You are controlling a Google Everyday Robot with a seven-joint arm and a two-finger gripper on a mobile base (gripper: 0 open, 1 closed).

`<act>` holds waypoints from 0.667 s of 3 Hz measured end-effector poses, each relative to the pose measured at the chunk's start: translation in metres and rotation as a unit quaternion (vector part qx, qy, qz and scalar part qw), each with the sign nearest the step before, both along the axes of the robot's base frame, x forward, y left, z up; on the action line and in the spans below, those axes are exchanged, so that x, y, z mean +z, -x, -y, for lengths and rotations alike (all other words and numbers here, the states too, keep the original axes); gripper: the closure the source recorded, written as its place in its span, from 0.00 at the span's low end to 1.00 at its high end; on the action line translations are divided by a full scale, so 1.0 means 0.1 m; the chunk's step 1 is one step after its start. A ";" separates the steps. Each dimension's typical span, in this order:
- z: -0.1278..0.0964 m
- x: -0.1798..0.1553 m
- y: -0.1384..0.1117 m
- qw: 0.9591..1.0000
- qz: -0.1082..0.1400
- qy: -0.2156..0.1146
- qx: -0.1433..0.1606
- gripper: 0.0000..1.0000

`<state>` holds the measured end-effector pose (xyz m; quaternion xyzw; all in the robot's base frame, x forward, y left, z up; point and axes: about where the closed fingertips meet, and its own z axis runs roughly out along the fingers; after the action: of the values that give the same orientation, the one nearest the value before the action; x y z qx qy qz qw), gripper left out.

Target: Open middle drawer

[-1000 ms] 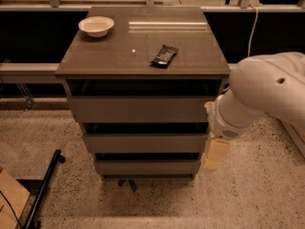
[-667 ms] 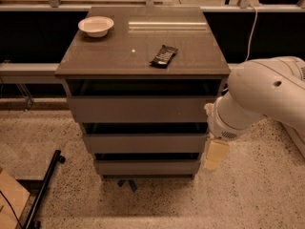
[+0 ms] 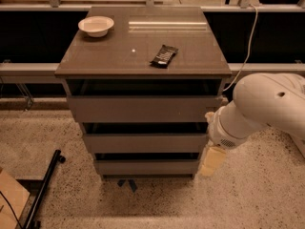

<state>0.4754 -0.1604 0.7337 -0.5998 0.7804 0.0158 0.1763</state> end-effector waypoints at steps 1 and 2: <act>-0.07 -0.23 -0.16 0.999 0.010 -0.044 -0.012 0.00; -0.11 -0.53 -0.39 0.996 0.010 -0.082 -0.021 0.00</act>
Offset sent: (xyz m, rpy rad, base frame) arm 0.0695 0.0144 -0.0956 0.2628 -0.0067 -0.0680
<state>0.5145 -0.1490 0.6804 -0.5668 0.7870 0.0704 0.2332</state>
